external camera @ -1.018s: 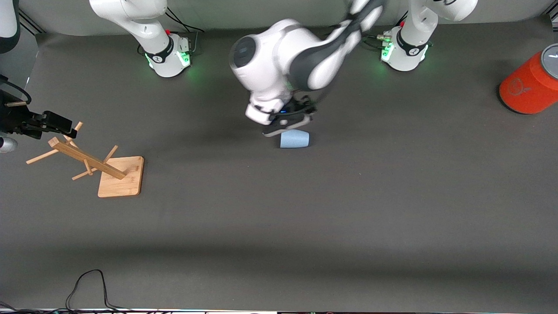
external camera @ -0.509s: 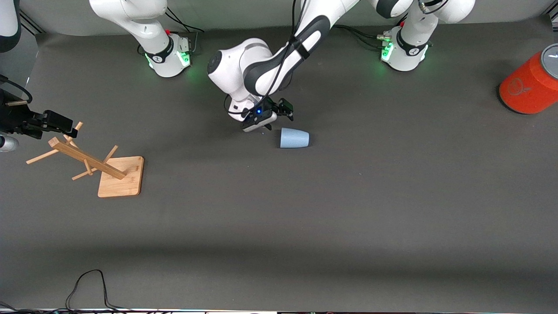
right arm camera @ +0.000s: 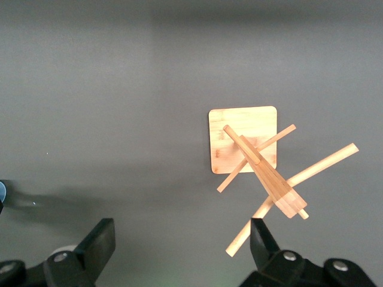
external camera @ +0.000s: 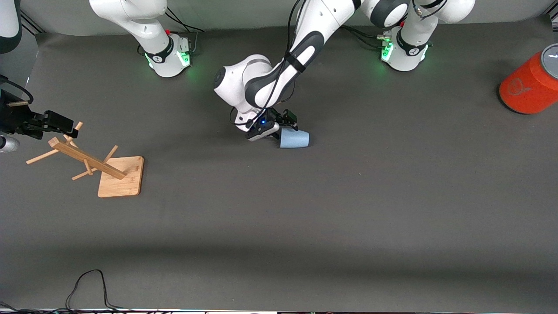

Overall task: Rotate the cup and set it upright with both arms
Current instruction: 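Rotate the blue cup upright with the left gripper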

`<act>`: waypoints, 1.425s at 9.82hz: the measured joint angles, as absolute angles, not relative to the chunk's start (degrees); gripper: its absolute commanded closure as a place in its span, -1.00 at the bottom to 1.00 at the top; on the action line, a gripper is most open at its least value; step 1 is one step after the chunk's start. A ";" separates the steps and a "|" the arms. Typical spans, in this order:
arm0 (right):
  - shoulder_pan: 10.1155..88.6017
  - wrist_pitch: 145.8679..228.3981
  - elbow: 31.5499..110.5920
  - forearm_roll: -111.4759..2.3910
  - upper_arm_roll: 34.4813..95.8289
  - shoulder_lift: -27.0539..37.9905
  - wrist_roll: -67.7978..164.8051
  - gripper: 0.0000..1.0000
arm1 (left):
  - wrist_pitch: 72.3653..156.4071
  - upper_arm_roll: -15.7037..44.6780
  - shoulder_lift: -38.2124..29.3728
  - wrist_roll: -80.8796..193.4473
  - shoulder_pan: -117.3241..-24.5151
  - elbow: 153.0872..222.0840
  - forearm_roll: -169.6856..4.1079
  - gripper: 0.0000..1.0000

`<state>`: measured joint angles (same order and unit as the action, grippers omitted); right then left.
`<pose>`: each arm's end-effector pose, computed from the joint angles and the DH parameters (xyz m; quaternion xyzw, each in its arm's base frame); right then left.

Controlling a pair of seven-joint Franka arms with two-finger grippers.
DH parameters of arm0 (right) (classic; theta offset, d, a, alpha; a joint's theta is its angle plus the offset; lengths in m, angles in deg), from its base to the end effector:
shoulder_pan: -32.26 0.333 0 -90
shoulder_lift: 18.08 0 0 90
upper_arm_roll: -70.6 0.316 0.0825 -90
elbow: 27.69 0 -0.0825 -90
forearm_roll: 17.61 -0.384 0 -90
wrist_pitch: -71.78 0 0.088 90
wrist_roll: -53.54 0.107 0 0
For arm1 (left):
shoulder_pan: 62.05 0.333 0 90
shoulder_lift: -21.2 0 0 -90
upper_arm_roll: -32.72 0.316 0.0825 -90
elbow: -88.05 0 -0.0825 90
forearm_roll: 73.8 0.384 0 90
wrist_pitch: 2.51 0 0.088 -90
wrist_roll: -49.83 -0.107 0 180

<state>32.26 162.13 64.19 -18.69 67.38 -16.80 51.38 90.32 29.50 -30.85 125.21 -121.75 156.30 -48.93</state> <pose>0.5594 -0.0291 0.5971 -0.9996 0.0095 0.0241 0.0099 0.3685 -0.6042 0.2112 -0.9542 -0.0477 -0.0883 0.2820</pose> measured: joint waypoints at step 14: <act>32.36 162.88 64.30 -18.69 67.59 -16.77 51.37 -1.00 | 103.09 30.29 -8.52 117.06 -104.94 171.64 -63.19 1.00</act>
<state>32.36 162.88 64.30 -18.69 67.59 -16.77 51.37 103.09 30.29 -8.52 117.06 -104.94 171.64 -63.19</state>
